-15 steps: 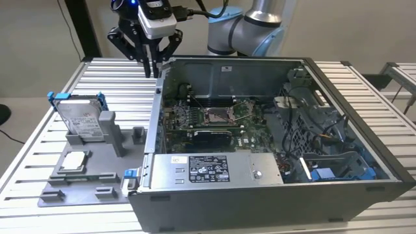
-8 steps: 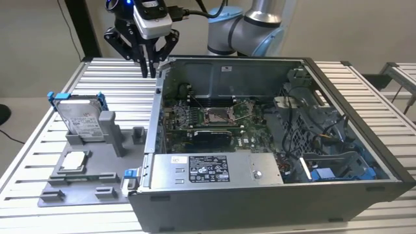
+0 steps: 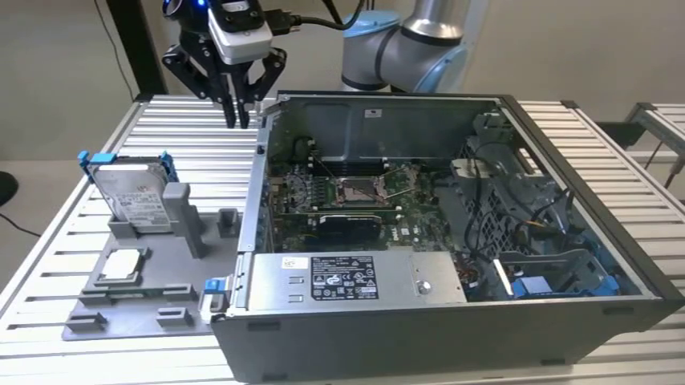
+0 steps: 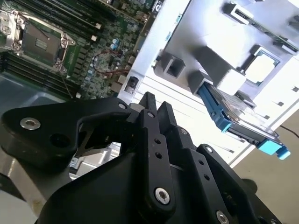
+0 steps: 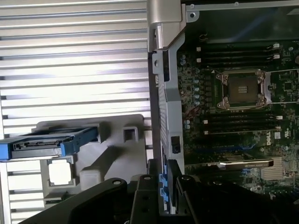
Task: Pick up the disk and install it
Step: 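Reach for the disk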
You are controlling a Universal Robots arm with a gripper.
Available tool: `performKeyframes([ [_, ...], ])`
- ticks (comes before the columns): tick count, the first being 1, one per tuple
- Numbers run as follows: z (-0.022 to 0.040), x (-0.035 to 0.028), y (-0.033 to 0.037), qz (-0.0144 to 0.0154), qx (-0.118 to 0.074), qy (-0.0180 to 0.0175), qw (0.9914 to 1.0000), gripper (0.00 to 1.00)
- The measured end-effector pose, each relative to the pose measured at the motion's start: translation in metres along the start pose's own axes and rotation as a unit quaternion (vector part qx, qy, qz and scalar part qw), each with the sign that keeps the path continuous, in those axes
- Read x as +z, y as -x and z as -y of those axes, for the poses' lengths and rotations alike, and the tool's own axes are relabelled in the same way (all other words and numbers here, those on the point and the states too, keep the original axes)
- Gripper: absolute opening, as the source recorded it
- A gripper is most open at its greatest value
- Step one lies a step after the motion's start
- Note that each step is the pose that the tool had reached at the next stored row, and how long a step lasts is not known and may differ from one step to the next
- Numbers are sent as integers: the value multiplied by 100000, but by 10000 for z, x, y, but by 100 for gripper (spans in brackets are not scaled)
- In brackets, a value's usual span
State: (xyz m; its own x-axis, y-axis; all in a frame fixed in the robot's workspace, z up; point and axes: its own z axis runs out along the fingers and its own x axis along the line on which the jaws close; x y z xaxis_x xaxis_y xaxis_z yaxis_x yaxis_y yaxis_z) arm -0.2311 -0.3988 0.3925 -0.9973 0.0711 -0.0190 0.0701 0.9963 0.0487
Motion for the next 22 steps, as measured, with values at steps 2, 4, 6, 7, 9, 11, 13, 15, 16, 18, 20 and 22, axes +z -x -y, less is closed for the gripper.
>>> performKeyframes([
  [2, 4, -1, -52, -1, 1, 1, 100000, 100],
  [4, 8, -3, -117, 0, 1, 0, 100000, 100],
  [6, 11, -3, -186, -2, 4, -2, 100000, 100],
  [7, 10, -2, -223, 0, -3, 3, 100000, 100],
  [9, 1, -1, -298, 0, 3, 0, 100000, 100],
  [11, -4, 0, -364, -2, 8, -2, 100000, 100],
  [13, -3, 2, -398, -2, 4, -4, 100000, 100],
  [15, -1, 5, -420, -44, 3, -4, 100000, 100],
  [16, 0, 7, -431, -92, 8, -5, 100000, 100],
  [18, 2, 8, -464, -217, 16, -17, 100000, 100],
  [20, 5, 9, -498, -506, 30, -38, 99999, 100],
  [22, 6, 10, -531, -706, 35, -48, 99997, 100],
])
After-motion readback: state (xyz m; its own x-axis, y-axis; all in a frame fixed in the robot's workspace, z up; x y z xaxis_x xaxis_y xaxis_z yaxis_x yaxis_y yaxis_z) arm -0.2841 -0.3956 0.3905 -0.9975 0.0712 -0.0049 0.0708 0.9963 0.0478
